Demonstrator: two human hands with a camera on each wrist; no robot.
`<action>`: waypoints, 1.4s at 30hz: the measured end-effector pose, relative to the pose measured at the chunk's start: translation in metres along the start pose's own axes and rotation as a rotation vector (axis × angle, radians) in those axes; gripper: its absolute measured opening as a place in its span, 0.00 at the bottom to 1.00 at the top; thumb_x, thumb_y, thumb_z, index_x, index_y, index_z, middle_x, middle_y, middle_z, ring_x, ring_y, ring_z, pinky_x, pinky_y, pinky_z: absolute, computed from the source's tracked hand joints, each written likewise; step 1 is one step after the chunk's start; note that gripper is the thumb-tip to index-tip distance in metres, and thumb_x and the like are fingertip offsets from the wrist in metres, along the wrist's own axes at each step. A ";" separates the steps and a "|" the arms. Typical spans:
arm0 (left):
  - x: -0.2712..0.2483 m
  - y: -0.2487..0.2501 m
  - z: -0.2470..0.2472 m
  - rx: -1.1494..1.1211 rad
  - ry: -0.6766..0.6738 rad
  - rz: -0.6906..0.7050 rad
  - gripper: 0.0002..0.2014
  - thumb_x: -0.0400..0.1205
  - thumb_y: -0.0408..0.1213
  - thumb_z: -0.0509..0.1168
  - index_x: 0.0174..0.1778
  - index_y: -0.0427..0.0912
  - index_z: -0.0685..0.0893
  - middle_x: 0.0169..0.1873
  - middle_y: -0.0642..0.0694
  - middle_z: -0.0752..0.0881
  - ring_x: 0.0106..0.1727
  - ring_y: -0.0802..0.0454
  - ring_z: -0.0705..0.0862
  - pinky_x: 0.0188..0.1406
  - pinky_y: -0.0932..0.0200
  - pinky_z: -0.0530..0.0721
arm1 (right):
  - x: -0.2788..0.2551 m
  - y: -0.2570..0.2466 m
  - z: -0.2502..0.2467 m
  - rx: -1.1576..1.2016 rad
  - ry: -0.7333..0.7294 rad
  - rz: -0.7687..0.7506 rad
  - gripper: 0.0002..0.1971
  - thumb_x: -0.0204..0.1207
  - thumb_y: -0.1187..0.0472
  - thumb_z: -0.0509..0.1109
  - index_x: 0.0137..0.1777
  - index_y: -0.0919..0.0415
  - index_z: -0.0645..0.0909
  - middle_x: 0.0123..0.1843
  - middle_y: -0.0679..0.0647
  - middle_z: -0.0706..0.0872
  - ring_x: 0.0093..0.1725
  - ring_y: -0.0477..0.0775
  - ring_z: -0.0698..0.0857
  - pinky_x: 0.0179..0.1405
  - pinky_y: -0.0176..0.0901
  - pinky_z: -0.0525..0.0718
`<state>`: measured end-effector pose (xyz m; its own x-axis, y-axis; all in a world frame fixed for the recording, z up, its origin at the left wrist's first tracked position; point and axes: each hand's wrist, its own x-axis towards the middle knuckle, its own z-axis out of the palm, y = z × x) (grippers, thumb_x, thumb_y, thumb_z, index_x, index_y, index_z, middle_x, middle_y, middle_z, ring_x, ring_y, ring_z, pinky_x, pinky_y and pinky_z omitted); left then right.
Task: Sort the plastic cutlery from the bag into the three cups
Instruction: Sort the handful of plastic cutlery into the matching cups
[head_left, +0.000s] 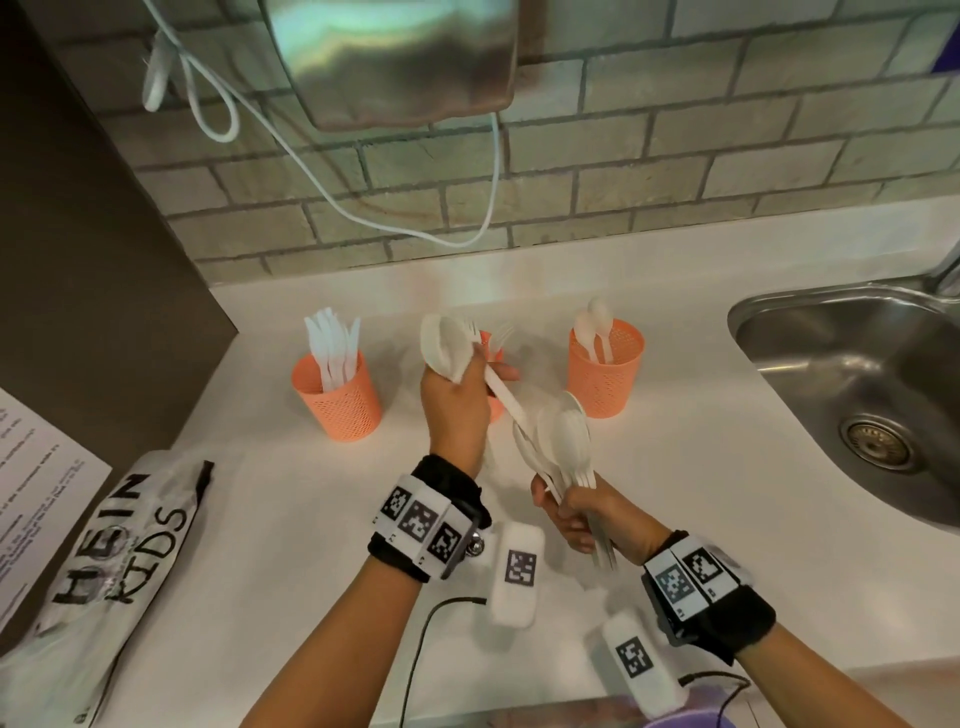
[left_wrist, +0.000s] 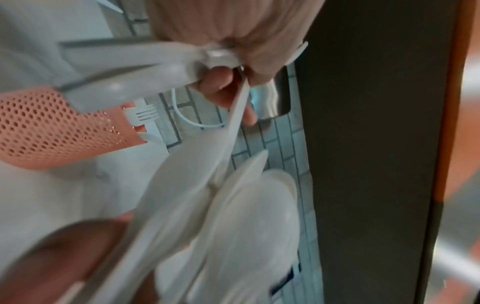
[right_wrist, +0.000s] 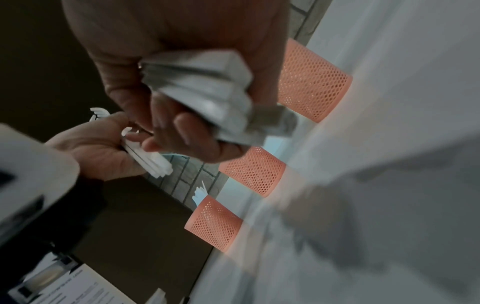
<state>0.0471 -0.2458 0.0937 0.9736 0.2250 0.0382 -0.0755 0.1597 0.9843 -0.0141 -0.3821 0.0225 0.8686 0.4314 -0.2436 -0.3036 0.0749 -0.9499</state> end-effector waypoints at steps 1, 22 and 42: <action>0.004 0.005 -0.002 -0.053 0.048 -0.001 0.10 0.84 0.32 0.58 0.39 0.37 0.81 0.16 0.52 0.84 0.16 0.63 0.79 0.15 0.71 0.71 | -0.001 0.000 0.001 -0.035 0.017 -0.028 0.11 0.59 0.67 0.56 0.40 0.62 0.76 0.21 0.49 0.64 0.16 0.44 0.61 0.16 0.33 0.61; -0.046 -0.027 -0.024 0.070 -0.217 -0.234 0.07 0.80 0.34 0.66 0.35 0.42 0.84 0.13 0.53 0.74 0.15 0.59 0.63 0.15 0.67 0.60 | 0.008 0.014 0.000 -0.972 0.603 -0.551 0.38 0.63 0.56 0.53 0.78 0.52 0.54 0.47 0.65 0.81 0.42 0.63 0.80 0.35 0.49 0.79; -0.040 -0.049 -0.002 0.152 -0.123 -0.183 0.16 0.82 0.38 0.63 0.26 0.42 0.77 0.09 0.54 0.72 0.13 0.59 0.67 0.17 0.67 0.66 | 0.005 0.011 -0.002 -0.757 0.508 -0.366 0.31 0.69 0.65 0.61 0.75 0.56 0.66 0.47 0.51 0.80 0.43 0.46 0.79 0.45 0.39 0.78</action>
<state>0.0116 -0.2603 0.0431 0.9877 0.0856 -0.1309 0.1280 0.0390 0.9910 -0.0126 -0.3808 0.0102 0.9780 0.0448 0.2037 0.1948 -0.5456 -0.8151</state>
